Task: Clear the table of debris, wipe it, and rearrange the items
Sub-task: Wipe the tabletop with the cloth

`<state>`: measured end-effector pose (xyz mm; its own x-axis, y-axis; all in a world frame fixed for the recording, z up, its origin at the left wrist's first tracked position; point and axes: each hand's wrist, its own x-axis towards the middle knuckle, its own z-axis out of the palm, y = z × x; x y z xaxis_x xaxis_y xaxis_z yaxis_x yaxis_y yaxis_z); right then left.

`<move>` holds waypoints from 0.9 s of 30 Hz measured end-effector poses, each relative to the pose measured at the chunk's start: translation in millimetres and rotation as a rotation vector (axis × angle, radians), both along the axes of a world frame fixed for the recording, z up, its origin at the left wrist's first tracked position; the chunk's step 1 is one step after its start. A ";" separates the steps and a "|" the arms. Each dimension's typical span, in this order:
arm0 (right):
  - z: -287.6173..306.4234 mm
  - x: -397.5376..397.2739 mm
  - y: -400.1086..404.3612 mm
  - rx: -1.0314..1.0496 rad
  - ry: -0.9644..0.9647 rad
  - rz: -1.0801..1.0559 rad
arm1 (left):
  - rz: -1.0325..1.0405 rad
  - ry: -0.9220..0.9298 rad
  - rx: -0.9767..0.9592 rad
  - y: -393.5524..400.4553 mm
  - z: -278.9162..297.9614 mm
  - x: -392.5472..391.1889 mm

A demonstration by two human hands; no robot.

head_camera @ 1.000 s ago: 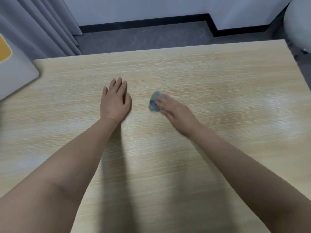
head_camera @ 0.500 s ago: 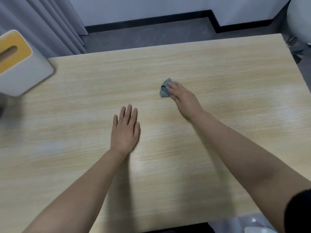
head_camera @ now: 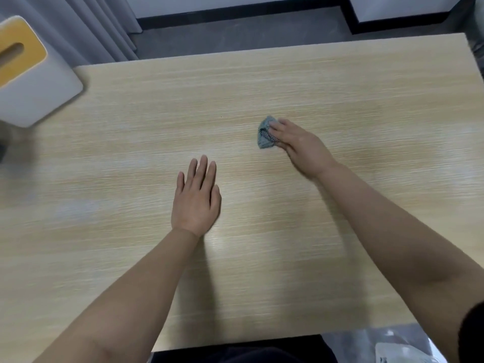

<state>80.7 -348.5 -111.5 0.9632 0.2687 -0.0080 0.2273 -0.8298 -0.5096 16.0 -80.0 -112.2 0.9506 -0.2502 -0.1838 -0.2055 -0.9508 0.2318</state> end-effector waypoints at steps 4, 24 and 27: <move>-4.4 -31.5 25.0 0.034 -0.040 -0.075 | 0.002 -0.019 0.000 0.4 -0.9 0.1; -10.5 -118.8 39.6 0.047 -0.132 0.267 | 0.011 -0.029 -0.041 0.0 0.2 0.3; -7.0 -109.9 25.5 0.012 -0.072 0.541 | 0.012 -0.029 -0.037 -0.2 0.8 0.4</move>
